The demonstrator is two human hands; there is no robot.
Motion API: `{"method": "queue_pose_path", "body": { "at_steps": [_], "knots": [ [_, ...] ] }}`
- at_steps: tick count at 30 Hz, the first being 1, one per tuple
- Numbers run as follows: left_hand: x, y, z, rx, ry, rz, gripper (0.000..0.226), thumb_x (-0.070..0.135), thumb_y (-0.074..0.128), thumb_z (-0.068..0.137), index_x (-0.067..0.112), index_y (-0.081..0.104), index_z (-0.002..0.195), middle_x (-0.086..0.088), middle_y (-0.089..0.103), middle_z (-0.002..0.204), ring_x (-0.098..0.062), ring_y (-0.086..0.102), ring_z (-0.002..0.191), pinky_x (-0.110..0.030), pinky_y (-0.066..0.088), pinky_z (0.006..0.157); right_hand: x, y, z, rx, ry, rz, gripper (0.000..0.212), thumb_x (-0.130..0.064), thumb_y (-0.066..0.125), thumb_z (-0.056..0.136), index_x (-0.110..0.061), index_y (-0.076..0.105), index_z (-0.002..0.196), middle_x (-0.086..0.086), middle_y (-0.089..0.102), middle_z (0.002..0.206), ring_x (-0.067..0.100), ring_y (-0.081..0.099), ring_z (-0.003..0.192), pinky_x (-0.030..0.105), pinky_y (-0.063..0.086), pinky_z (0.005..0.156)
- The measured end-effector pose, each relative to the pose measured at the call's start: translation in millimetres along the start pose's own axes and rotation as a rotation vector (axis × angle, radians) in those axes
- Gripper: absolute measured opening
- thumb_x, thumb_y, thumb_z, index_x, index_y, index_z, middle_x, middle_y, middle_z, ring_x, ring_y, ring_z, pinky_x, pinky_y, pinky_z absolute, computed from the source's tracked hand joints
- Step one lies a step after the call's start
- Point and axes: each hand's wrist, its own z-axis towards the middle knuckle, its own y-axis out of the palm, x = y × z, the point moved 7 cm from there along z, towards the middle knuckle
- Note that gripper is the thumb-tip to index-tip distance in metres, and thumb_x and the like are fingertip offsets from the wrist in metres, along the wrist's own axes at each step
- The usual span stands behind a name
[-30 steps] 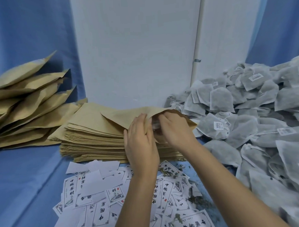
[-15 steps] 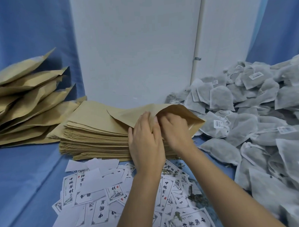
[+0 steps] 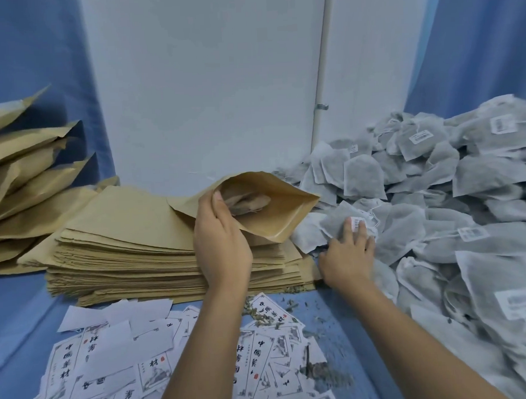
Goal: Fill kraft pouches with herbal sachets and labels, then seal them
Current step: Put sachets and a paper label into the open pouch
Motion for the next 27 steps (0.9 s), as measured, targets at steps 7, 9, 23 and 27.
{"method": "queue_pose_path", "body": {
  "at_steps": [7,9,23,27],
  "knots": [
    [-0.8,14.4,-0.8,0.022,-0.008,-0.01,0.034,0.03,0.031,0.103,0.012,0.059,0.111,0.008,0.054,0.088,-0.009,0.047,0.079,0.004,0.03,0.059,0.8,-1.3,6.4,0.081,-0.019,0.004,0.057,-0.027,0.039,0.095,-0.01,0.022,0.147,0.014,0.001,0.16,0.03,0.002,0.147,0.052,0.001,0.116],
    [-1.9,15.0,0.2,0.035,-0.016,-0.017,0.036,0.03,0.03,0.104,0.01,0.059,0.112,0.006,0.054,0.088,-0.01,0.047,0.079,0.004,0.031,0.06,-2.2,-20.6,0.1,0.326,-0.09,0.246,0.055,-0.02,0.044,0.092,-0.009,0.03,0.144,0.014,0.028,0.153,0.027,0.023,0.141,0.045,0.012,0.116],
    [-15.3,13.8,12.5,0.072,-0.03,-0.036,0.039,0.035,0.028,0.103,0.012,0.059,0.11,0.009,0.052,0.079,0.002,0.048,0.069,0.0,0.033,0.054,-21.7,37.8,21.4,-0.189,0.423,1.385,0.044,-0.023,0.043,0.093,-0.024,0.046,0.137,0.014,0.036,0.139,0.022,0.045,0.099,0.035,0.039,0.093],
    [-14.9,14.5,12.7,0.071,-0.025,-0.041,0.039,0.035,0.028,0.103,0.013,0.059,0.11,0.015,0.051,0.076,0.002,0.049,0.069,0.0,0.031,0.053,-25.4,36.6,25.8,-0.251,0.505,1.515,0.034,-0.02,0.045,0.091,-0.017,0.051,0.124,0.009,0.047,0.112,0.021,0.044,0.084,0.029,0.038,0.07]
  ]
}}
